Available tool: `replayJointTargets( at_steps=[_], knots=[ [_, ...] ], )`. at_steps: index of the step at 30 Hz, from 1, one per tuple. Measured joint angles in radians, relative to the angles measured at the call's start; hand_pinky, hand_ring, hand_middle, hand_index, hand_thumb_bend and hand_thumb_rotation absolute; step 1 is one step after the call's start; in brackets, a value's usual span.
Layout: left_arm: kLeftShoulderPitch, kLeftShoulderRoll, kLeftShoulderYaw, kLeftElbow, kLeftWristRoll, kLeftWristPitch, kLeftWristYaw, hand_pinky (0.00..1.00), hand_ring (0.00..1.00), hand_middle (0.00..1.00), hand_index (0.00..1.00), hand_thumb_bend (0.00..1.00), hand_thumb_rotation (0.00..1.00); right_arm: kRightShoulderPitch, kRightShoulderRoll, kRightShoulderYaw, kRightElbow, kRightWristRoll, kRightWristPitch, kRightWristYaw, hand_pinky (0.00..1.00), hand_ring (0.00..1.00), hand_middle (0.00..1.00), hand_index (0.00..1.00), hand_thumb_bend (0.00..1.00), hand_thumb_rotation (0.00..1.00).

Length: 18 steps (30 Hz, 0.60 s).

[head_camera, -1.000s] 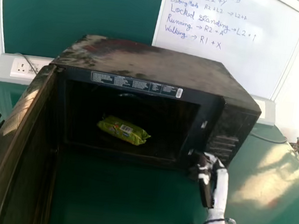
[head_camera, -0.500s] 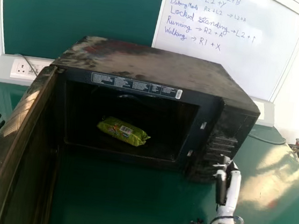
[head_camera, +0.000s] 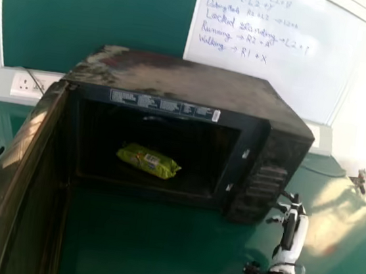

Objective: Put biscuit inside oven

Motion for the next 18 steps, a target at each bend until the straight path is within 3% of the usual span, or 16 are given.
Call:
replayJointTargets(
  at_steps=[4,16,17,18],
  knots=[
    [0.000,0.001,0.002,0.001,-0.004,0.000,-0.019,0.58,0.71,0.78,0.88,0.13,0.00,-0.013,0.005,-0.011,0.025,0.022,-0.014,0.025,0.26,0.32,0.41,0.64,0.72,1.00],
    [0.009,0.004,0.003,-0.009,-0.028,-0.001,-0.068,0.60,0.70,0.79,0.90,0.09,0.00,-0.017,0.008,-0.016,0.033,0.032,-0.021,0.041,0.26,0.30,0.40,0.62,0.72,1.00],
    [0.010,0.005,0.003,-0.009,-0.034,-0.002,-0.086,0.59,0.70,0.78,0.90,0.08,0.00,-0.017,0.009,-0.016,0.033,0.032,-0.021,0.041,0.26,0.30,0.40,0.62,0.72,1.00],
    [0.010,0.006,0.003,-0.008,-0.039,-0.004,-0.108,0.51,0.69,0.77,0.88,0.07,0.00,-0.017,0.009,-0.015,0.033,0.032,-0.021,0.041,0.26,0.30,0.40,0.62,0.72,1.00]
  ],
)
